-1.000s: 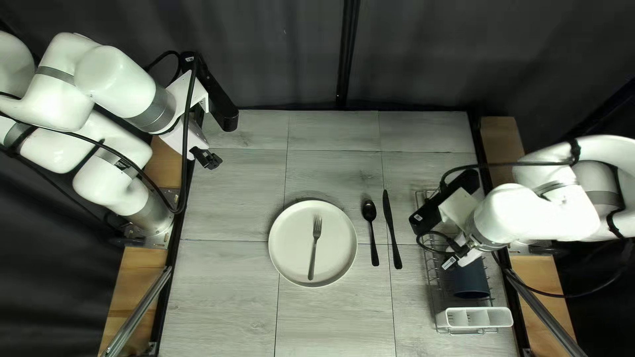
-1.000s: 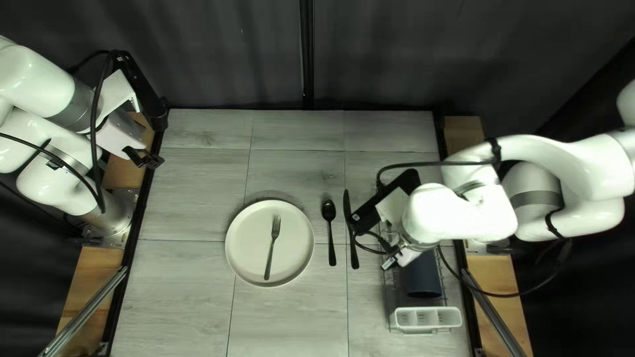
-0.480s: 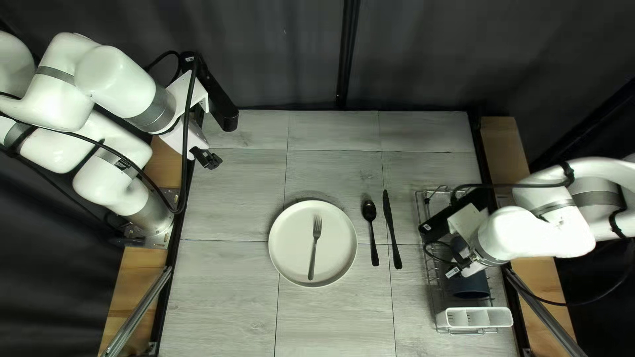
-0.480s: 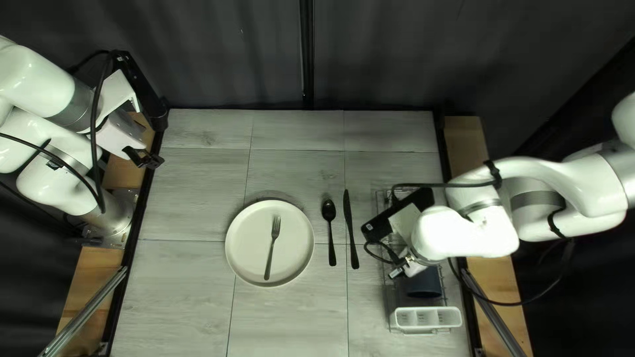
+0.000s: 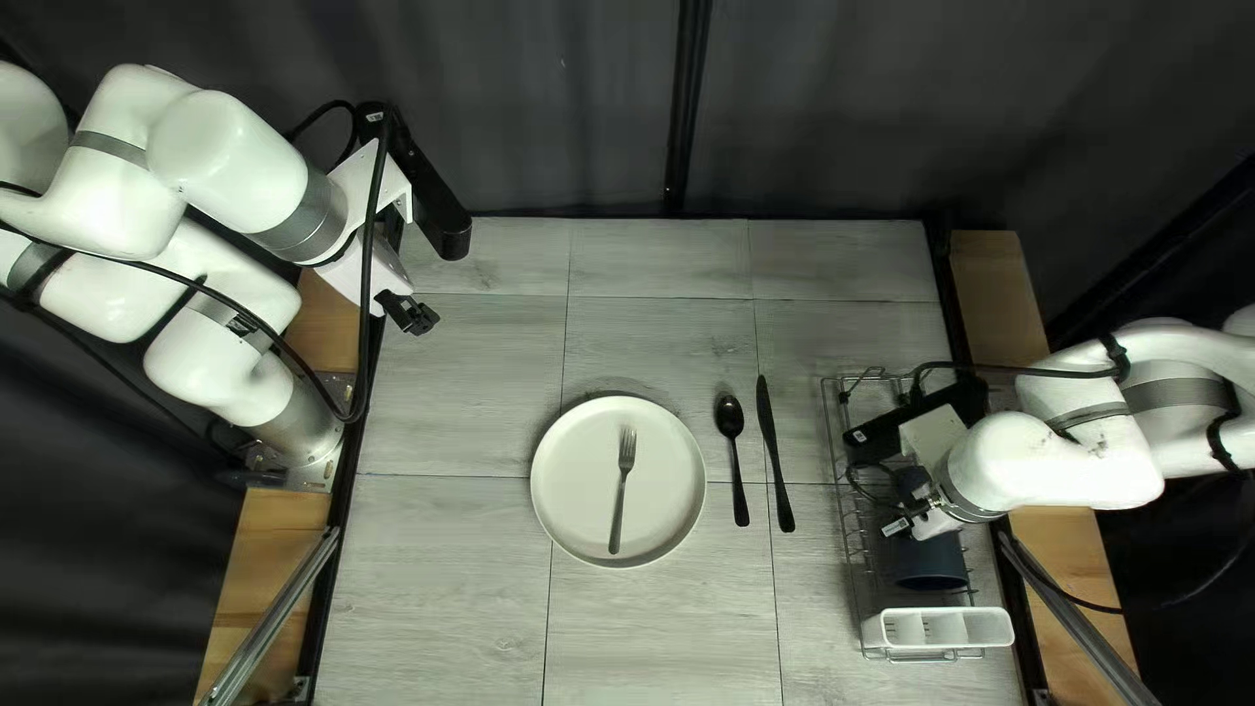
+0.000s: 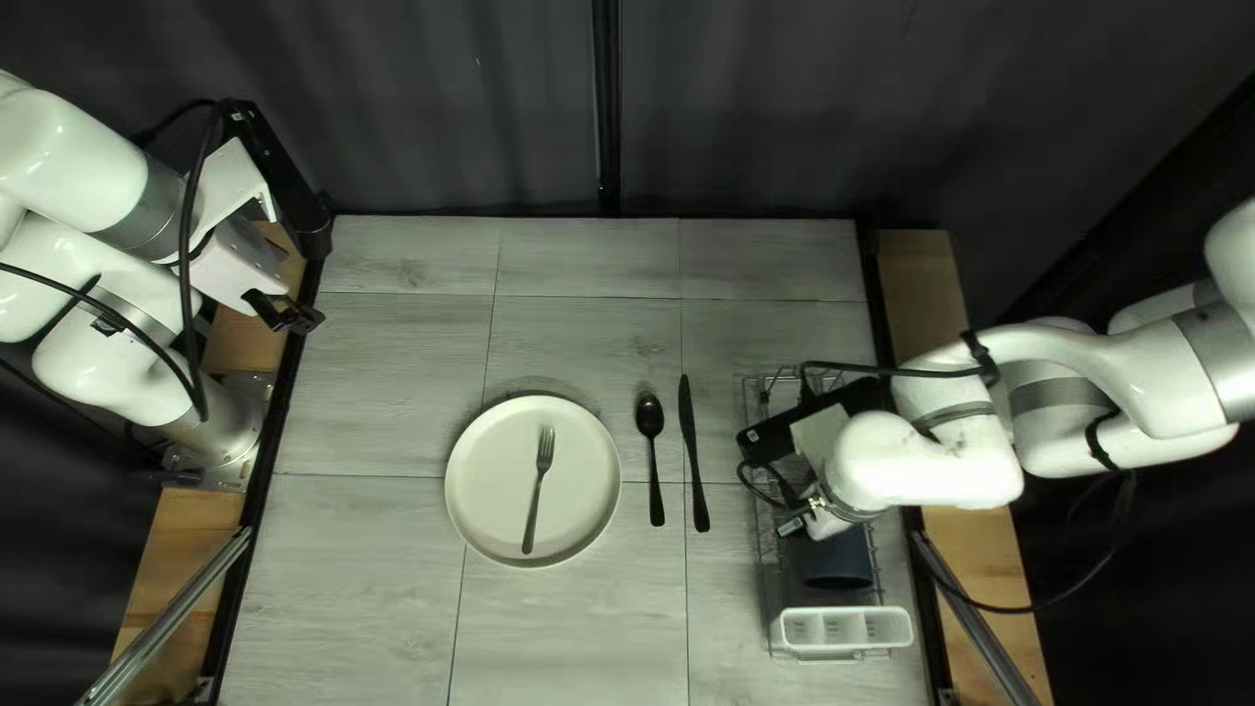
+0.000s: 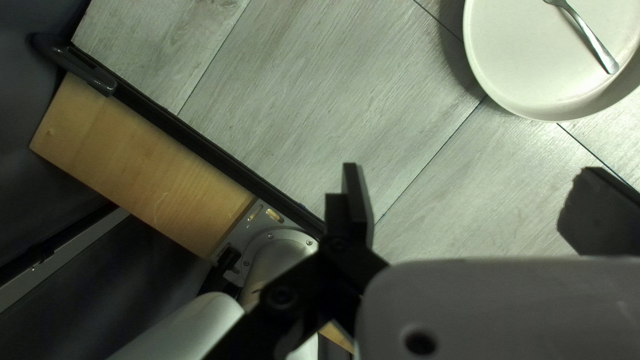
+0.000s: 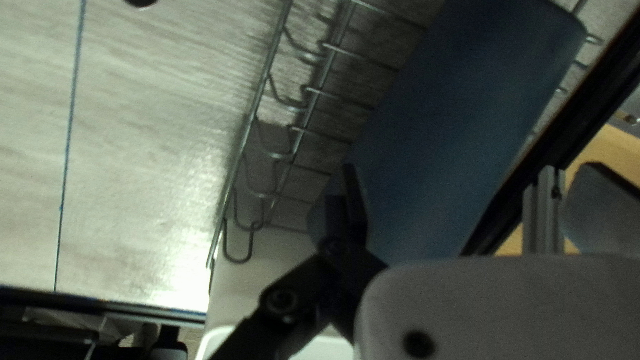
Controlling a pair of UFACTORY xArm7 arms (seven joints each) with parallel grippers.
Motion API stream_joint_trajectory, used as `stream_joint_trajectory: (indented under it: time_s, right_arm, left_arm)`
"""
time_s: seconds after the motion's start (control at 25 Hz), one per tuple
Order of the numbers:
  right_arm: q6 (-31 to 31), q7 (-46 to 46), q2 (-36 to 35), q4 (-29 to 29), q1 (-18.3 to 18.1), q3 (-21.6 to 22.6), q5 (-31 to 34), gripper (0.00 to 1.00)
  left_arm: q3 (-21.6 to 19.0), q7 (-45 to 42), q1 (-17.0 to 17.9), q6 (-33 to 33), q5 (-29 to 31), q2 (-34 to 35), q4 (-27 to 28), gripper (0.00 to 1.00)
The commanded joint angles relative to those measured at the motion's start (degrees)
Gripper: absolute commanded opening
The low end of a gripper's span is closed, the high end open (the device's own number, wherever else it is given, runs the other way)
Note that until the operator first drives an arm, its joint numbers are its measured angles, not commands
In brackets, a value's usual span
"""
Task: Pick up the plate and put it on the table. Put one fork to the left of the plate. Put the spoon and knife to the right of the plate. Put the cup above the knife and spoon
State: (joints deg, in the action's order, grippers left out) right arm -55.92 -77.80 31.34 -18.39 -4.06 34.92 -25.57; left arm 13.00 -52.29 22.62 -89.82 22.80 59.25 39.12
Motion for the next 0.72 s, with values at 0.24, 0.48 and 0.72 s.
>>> stream_joint_trajectory:
  time_s: [0.24,0.48,0.72]
  right_arm:
    - [7.41,-2.74,-2.76,3.69,2.04,3.31,-4.45,0.63]
    - [-0.19,-7.66,0.32,-2.56,0.64,4.14,-0.09,0.0]
    - [-13.58,-9.31,3.57,-13.68,-2.74,2.8,9.11,0.0]
  left_arm:
    - [0.0,0.0,0.0,0.0,0.0,0.0,0.0,1.0]
    - [0.0,0.0,0.0,0.0,0.0,0.0,0.0,1.0]
    - [0.0,0.0,0.0,0.0,0.0,0.0,0.0,1.0]
